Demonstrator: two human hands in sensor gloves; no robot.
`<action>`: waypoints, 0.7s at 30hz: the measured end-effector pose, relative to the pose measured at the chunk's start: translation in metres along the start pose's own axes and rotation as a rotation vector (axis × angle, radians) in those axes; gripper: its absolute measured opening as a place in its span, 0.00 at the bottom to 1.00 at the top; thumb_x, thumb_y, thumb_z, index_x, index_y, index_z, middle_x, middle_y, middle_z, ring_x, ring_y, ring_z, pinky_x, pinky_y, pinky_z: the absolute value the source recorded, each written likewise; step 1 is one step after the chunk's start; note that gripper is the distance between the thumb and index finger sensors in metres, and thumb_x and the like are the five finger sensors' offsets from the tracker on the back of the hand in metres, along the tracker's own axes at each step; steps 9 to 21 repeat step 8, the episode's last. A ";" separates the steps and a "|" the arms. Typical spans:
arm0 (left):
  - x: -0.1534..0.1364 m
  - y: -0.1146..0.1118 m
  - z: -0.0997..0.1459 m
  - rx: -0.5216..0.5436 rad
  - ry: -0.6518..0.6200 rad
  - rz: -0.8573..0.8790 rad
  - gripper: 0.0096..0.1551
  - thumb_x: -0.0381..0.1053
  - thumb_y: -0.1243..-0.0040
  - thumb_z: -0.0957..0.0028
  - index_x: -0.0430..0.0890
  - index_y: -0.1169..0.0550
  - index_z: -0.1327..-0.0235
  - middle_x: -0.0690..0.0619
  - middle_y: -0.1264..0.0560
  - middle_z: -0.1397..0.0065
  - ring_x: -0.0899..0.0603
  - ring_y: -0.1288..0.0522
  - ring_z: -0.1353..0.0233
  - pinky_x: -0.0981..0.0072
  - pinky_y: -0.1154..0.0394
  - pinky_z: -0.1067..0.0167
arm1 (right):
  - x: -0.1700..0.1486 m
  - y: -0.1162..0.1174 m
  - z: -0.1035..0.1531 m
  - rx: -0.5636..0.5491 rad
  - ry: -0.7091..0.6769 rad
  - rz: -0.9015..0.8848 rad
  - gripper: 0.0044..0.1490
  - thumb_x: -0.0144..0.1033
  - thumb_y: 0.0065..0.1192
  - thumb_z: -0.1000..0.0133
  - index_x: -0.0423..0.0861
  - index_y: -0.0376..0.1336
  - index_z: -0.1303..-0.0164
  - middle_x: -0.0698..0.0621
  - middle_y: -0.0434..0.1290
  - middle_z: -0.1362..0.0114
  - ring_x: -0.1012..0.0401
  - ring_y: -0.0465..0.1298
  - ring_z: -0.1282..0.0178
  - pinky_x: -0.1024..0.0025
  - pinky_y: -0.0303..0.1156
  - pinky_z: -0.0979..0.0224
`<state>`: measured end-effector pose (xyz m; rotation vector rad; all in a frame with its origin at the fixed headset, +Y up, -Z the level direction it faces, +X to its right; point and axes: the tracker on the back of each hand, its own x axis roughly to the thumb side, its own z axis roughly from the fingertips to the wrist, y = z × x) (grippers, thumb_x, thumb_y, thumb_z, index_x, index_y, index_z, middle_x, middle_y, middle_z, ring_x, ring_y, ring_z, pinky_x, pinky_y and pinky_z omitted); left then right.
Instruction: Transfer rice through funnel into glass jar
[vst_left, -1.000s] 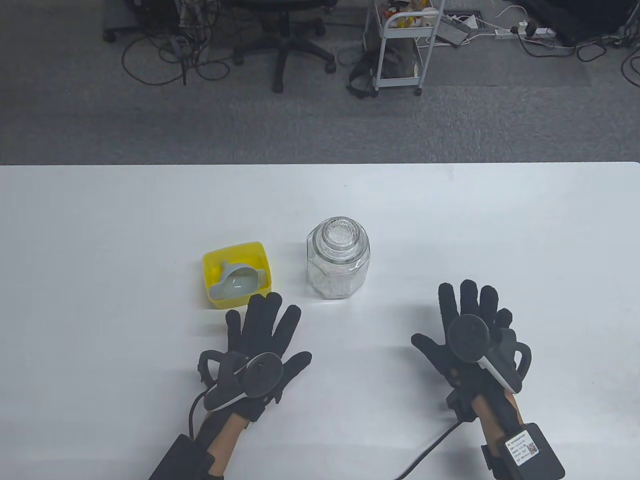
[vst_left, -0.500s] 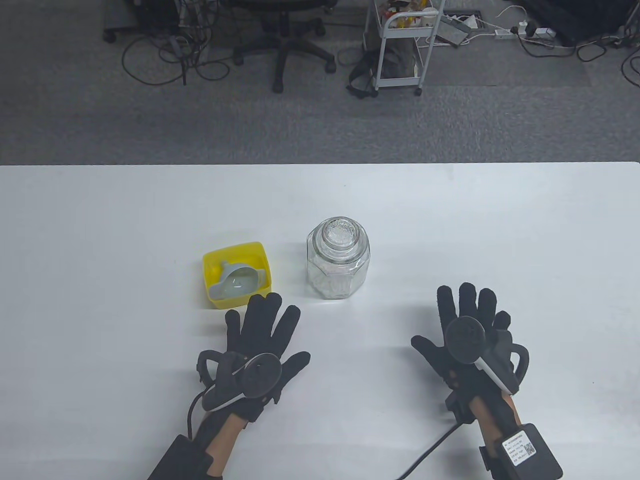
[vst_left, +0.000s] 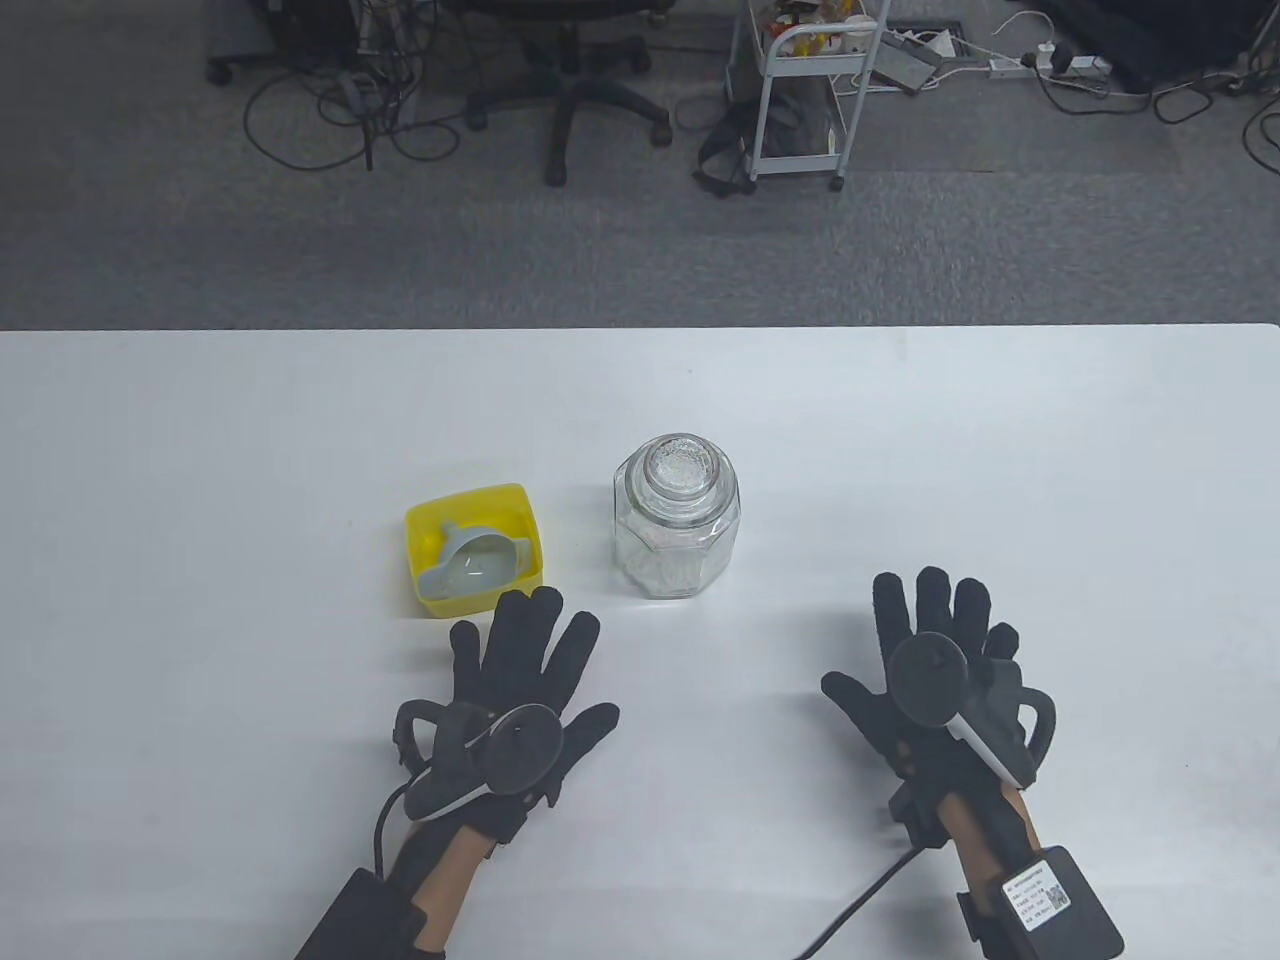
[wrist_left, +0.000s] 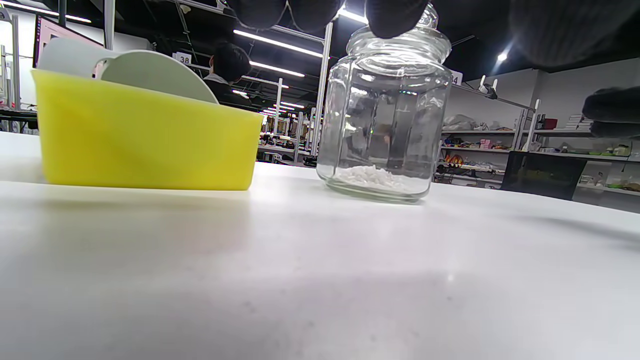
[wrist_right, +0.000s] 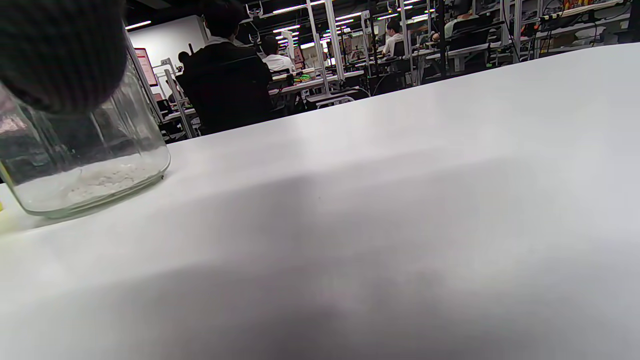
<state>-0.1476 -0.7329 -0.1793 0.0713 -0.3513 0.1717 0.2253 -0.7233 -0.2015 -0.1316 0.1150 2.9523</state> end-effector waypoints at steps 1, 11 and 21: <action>0.000 -0.001 0.000 -0.003 0.001 0.003 0.51 0.79 0.47 0.45 0.62 0.48 0.14 0.44 0.55 0.07 0.30 0.55 0.11 0.21 0.53 0.26 | 0.001 0.000 0.000 -0.001 -0.001 0.007 0.64 0.76 0.61 0.60 0.64 0.33 0.24 0.45 0.35 0.12 0.40 0.34 0.14 0.28 0.40 0.22; -0.003 0.000 0.000 -0.003 0.013 0.013 0.51 0.79 0.46 0.46 0.62 0.47 0.14 0.44 0.55 0.07 0.31 0.55 0.11 0.21 0.53 0.26 | 0.002 0.001 0.000 0.007 0.000 0.013 0.64 0.75 0.61 0.60 0.64 0.33 0.24 0.45 0.35 0.12 0.40 0.35 0.14 0.28 0.40 0.22; -0.003 0.000 0.000 -0.003 0.013 0.013 0.51 0.79 0.46 0.46 0.62 0.47 0.14 0.44 0.55 0.07 0.31 0.55 0.11 0.21 0.53 0.26 | 0.002 0.001 0.000 0.007 0.000 0.013 0.64 0.75 0.61 0.60 0.64 0.33 0.24 0.45 0.35 0.12 0.40 0.35 0.14 0.28 0.40 0.22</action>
